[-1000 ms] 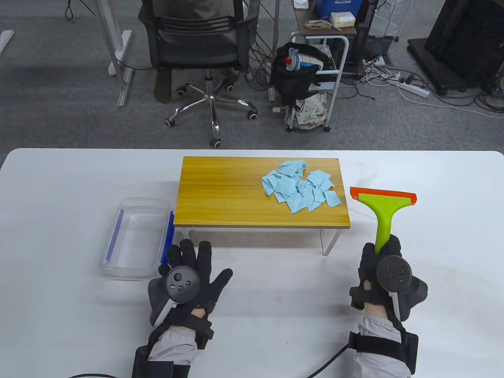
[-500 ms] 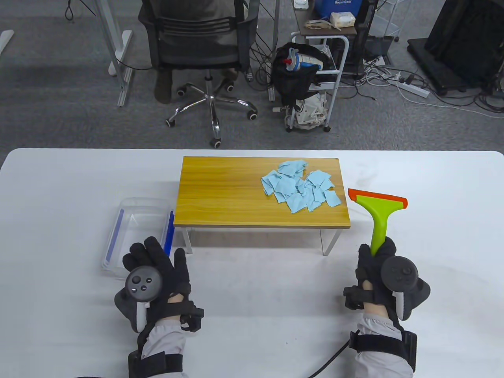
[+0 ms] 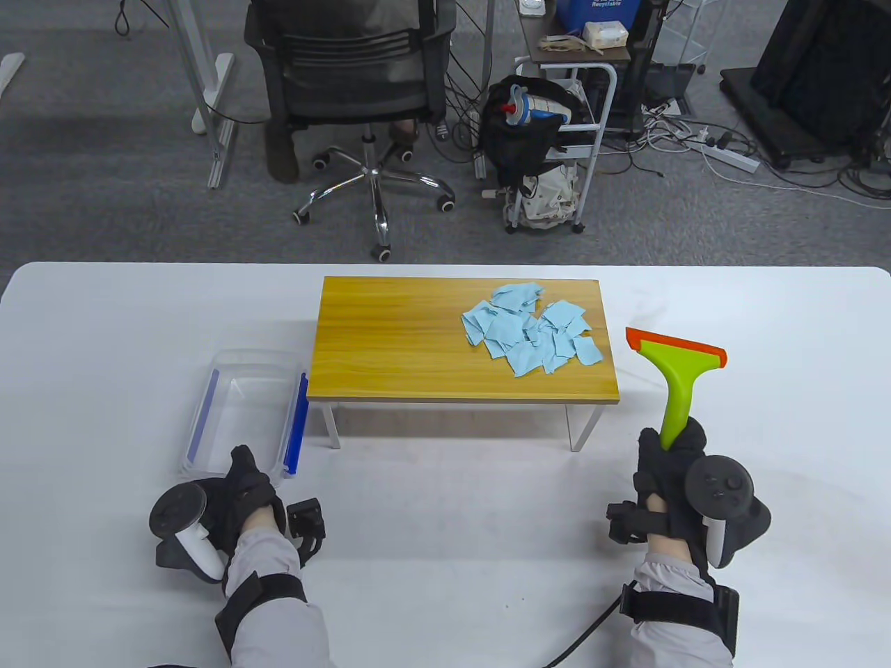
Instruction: Scrape paper scraps from tabletop organizer into plastic storage box
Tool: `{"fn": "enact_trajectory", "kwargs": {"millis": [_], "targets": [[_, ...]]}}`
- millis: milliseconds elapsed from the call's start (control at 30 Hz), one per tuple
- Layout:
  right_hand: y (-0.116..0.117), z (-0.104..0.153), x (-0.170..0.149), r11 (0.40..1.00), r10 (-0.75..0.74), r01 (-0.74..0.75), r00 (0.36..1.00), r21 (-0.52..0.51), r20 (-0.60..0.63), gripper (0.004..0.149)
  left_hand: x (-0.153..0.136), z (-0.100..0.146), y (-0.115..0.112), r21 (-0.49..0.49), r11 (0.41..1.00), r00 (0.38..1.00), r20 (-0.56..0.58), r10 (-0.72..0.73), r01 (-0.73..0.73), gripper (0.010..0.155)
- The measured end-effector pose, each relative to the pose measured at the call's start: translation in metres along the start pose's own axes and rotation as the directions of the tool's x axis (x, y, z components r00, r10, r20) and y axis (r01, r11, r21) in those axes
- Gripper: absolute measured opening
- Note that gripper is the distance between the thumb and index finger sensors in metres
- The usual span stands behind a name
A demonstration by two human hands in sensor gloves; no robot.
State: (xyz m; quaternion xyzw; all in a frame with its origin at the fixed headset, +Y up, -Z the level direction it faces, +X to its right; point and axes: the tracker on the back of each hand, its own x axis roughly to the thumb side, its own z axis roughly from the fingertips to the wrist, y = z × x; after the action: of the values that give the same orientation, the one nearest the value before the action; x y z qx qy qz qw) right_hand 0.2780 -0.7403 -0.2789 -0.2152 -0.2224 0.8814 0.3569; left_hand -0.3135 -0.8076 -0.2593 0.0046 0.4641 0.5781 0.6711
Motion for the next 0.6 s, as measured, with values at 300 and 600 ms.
{"fn": "enact_trajectory", "kwargs": {"millis": [300, 600], "targets": [[-0.001, 0.000, 0.000, 1.000, -0.018, 0.018, 1.000, -0.001, -0.013, 0.061, -0.007, 0.000, 0.010, -0.014, 0.974, 0.973, -0.041, 0.227, -0.228, 0.069], [0.000, 0.001, 0.002, 1.000, -0.009, 0.009, 1.000, 0.006, -0.004, 0.061, 0.011, 0.021, 0.031, -0.135, 0.849, 0.827, 0.193, 0.528, -0.511, 0.068]]}}
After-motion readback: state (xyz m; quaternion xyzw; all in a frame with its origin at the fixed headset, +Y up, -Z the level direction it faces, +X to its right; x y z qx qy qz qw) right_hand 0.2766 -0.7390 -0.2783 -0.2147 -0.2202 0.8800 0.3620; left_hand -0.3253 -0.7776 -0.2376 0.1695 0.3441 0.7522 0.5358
